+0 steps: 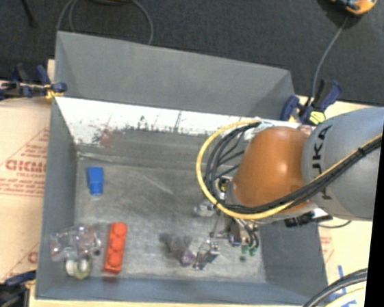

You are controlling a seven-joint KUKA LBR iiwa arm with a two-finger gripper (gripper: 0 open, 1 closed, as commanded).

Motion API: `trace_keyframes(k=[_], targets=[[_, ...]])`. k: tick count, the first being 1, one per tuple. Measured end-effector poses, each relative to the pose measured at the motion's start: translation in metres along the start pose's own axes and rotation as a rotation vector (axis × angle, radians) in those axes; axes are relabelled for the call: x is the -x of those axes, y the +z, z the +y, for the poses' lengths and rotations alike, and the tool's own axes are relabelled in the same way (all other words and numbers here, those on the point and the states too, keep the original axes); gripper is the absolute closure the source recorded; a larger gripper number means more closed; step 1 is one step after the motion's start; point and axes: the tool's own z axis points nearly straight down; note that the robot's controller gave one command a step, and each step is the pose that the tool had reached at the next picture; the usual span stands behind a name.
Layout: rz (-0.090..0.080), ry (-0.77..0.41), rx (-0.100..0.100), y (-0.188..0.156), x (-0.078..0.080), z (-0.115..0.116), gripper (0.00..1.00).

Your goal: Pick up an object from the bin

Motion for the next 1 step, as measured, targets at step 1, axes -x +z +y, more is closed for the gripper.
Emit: trace_keyframes(k=[1], targets=[[-0.024,-0.254,-0.004,0.0685,-0.0145,0.0021,0.0]])
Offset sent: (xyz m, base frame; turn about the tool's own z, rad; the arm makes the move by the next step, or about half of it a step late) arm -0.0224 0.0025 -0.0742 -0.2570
